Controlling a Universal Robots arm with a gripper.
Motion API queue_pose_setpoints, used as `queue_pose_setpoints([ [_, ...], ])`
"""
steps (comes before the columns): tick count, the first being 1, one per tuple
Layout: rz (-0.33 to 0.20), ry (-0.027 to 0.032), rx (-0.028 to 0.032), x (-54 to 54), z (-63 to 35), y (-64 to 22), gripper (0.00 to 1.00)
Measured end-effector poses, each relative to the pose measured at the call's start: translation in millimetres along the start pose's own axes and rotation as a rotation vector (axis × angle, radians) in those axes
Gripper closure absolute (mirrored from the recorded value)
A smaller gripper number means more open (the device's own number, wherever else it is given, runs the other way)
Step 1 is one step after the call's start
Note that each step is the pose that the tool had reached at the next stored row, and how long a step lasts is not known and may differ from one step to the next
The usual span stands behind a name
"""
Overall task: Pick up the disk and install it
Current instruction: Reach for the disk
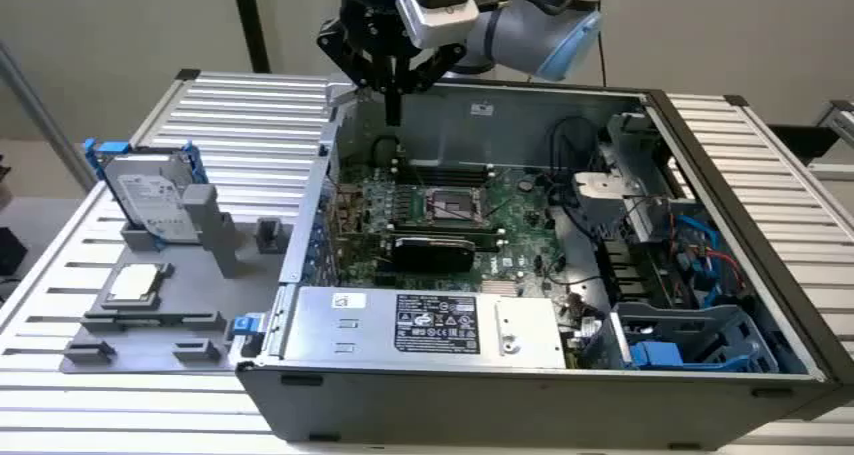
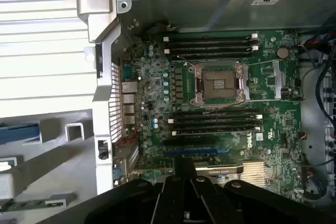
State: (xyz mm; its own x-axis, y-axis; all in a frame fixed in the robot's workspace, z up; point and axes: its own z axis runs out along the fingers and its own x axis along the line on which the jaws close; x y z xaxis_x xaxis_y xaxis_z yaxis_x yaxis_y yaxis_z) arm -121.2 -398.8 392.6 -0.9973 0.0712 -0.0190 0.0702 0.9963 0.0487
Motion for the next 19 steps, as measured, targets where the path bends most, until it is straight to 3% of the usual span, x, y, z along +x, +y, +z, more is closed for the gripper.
queue_pose_setpoints([
  [19, 0.0, 0.0, -0.0001, 0.1, 0.0, 0.0, 1.0],
])
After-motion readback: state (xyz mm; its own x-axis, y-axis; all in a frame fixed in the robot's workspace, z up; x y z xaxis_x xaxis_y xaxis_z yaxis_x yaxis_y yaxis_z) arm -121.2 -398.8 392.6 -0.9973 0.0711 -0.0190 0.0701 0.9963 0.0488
